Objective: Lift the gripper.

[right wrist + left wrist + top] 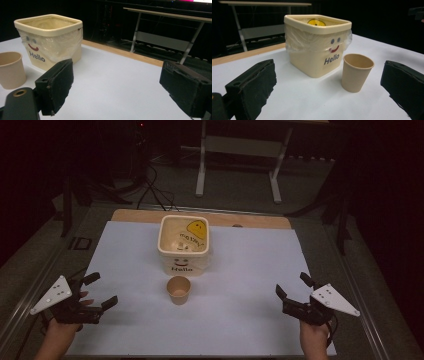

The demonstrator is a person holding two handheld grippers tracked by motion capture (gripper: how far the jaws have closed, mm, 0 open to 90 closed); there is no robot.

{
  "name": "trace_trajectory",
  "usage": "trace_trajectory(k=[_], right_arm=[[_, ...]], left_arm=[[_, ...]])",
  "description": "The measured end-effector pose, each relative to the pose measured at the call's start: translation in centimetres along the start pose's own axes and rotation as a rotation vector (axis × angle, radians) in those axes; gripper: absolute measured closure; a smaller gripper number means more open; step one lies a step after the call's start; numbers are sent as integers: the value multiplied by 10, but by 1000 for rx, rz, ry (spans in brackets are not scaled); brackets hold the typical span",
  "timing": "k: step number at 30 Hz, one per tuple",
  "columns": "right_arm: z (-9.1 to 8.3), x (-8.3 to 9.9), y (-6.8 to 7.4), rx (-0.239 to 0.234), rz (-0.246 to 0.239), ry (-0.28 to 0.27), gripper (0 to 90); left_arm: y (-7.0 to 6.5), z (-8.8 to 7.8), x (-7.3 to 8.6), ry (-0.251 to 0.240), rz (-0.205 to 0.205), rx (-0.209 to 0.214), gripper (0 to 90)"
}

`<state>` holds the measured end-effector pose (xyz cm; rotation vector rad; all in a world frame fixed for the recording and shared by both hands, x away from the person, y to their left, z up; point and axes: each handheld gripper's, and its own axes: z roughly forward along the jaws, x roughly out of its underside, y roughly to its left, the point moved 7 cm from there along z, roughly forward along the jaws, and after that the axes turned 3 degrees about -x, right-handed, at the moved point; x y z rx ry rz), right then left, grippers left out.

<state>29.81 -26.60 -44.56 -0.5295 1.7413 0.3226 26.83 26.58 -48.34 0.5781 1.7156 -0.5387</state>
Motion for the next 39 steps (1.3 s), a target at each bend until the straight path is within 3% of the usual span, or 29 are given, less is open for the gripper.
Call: trace_trajectory(k=[4, 7, 11, 13, 15, 23, 31, 39], right_arm=[[-2, 0, 1, 4, -2, -7, 118], [-6, -2, 1, 5, -6, -18, 118], [-9, -3, 2, 3, 8, -21, 117], [-10, -4, 1, 0, 12, -27, 117], [-11, -5, 1, 0, 16, -31, 118], [-10, -6, 4, -10, 8, -23, 118], [-9, -6, 6, -25, 9, -19, 118], [-7, -6, 9, -43, 8, -17, 118]], left_arm=[[-2, -1, -4, 2, -8, 18, 9], [-3, -2, -13, 20, -76, 64, 9], [-1, -3, -28, 16, -99, 81, 9], [0, -5, -35, 18, -76, 73, 9], [0, -8, -42, 18, -71, 124, 9], [-6, -6, -70, 57, -14, 215, 9], [-15, 6, -84, 117, 30, 275, 10], [-25, 19, -94, 168, 24, 350, 10]])
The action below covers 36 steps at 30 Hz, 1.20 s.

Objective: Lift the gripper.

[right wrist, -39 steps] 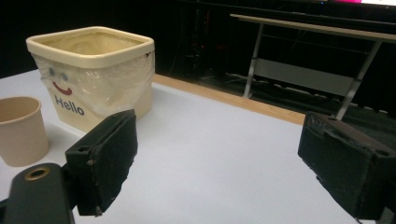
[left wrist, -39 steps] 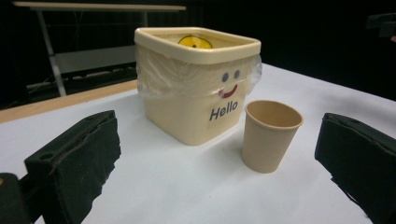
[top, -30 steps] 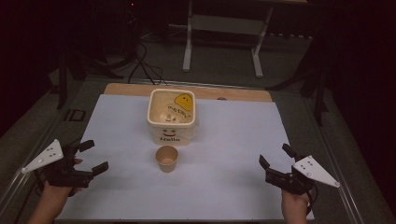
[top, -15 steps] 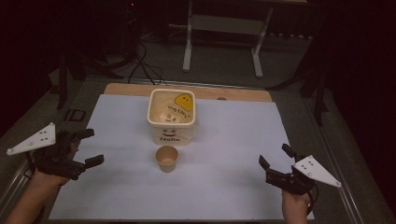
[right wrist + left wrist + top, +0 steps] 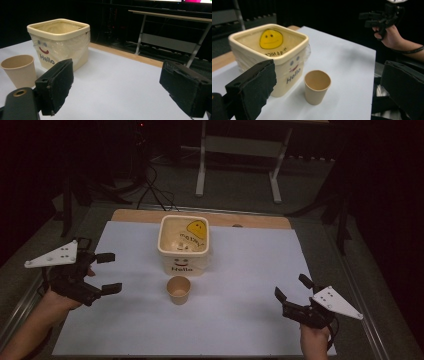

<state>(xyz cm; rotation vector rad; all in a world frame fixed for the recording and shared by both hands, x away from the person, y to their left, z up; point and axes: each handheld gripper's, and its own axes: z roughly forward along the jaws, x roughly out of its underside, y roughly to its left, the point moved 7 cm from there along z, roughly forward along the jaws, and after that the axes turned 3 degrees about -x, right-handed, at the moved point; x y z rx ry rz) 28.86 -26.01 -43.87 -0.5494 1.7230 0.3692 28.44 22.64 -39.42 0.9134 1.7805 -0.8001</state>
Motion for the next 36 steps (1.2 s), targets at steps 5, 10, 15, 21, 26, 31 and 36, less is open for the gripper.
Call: trace_trajectory(k=[5, 10, 15, 21, 26, 31, 36], right_arm=[[0, -1, 1, -10, 4, -5, 118], [1, -1, 3, -30, -5, -17, 116], [2, -2, 5, -43, -17, -17, 116], [2, -3, 6, -55, -16, -17, 115], [1, -3, 6, -49, -13, -25, 115], [1, -3, 7, -60, -23, -18, 115], [1, -3, 7, -67, -15, -21, 115]], left_arm=[[-2, 9, -4, 29, 16, 18, 10], [-4, 18, -10, 68, 53, 20, 10], [-8, 29, -15, 104, 75, 48, 14], [-14, 39, -22, 146, 111, 72, 14], [-20, 49, -23, 184, 137, 87, 18], [-24, 59, -20, 223, 161, 106, 22], [-31, 67, -18, 260, 190, 141, 34]])
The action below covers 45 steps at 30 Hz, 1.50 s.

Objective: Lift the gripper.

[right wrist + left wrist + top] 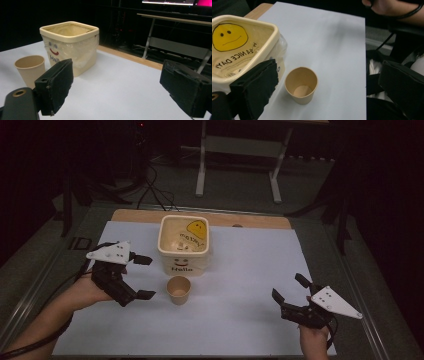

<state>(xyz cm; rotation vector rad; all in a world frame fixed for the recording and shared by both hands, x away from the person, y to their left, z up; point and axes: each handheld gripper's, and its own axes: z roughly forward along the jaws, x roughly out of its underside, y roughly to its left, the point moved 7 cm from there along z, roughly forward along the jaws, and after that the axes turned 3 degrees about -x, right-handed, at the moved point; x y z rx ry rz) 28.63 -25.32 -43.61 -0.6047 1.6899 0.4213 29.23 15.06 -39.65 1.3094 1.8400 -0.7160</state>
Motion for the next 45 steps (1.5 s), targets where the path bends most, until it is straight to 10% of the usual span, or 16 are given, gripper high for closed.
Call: trace_trajectory(k=[45], right_arm=[[6, 5, 4, -40, 12, 37, 116]], left_arm=[[-7, 79, 19, 369, 155, 127, 290]])
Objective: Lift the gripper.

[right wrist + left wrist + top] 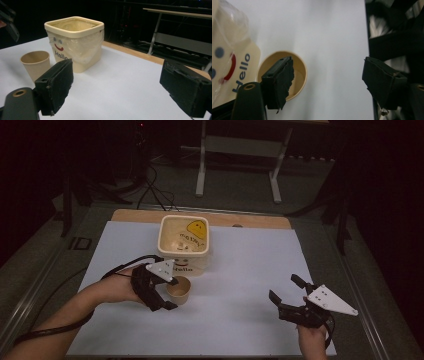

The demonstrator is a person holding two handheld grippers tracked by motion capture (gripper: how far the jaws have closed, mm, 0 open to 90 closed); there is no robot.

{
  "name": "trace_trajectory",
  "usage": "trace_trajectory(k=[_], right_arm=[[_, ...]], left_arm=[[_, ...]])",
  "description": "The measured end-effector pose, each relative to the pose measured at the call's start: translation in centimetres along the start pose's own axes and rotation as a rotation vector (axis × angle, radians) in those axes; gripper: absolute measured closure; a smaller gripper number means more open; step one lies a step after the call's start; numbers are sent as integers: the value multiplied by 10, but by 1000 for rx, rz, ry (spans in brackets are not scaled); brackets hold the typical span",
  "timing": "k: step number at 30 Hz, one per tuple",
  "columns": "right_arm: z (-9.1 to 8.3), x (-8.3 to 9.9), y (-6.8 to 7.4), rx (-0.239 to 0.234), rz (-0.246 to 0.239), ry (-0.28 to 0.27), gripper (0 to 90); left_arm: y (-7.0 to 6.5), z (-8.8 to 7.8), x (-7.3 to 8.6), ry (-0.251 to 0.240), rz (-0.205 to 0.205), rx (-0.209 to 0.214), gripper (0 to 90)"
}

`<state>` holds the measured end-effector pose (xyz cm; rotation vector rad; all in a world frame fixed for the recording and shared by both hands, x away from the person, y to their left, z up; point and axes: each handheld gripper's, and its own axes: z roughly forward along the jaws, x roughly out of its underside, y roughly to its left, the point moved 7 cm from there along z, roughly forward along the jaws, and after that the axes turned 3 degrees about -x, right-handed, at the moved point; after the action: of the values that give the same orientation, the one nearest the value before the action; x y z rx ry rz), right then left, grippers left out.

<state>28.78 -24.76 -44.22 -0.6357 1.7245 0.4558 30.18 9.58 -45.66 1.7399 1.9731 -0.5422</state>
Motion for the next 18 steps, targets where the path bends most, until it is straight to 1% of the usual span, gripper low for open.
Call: trace_trajectory(k=[1, 2, 4, 5, 6, 8, 9, 10, 11, 15, 16, 17, 18], right_arm=[[0, 0, 0, 0, 1, 1, 115], [0, 0, 0, -1, -3, 2, 116], [0, 0, 0, 0, -6, 3, 116], [0, 0, 0, -1, -6, 2, 116], [0, 0, 0, 0, -6, 3, 116], [0, 0, 0, 0, -7, 3, 116], [0, 0, 0, -3, -8, 5, 115], [0, 1, 0, -2, -10, 8, 116], [1, 1, 0, -4, -10, 10, 116], [1, 1, 1, -6, -10, 10, 116], [1, 1, 1, -7, -11, 10, 116], [1, 1, 1, -9, -9, 11, 116], [1, 1, 1, -8, -11, 12, 116]], left_arm=[[2, 3, 1, 17, 2, -6, 298], [2, 6, 2, 30, -1, 1, 322], [5, 12, 5, 55, 8, -7, 348], [5, 15, 5, 61, 8, -1, 380], [6, 17, 6, 69, 14, -9, 401], [7, 19, 6, 78, 16, -9, 440], [9, 23, 8, 91, 19, -23, 458], [10, 26, 8, 97, 19, -22, 484], [11, 28, 9, 107, 22, -32, 490], [13, 34, 14, 146, 30, -60, 568], [15, 36, 15, 160, 36, -74, 589], [16, 38, 17, 171, 38, -86, 591], [17, 39, 19, 173, 37, -87, 611]])
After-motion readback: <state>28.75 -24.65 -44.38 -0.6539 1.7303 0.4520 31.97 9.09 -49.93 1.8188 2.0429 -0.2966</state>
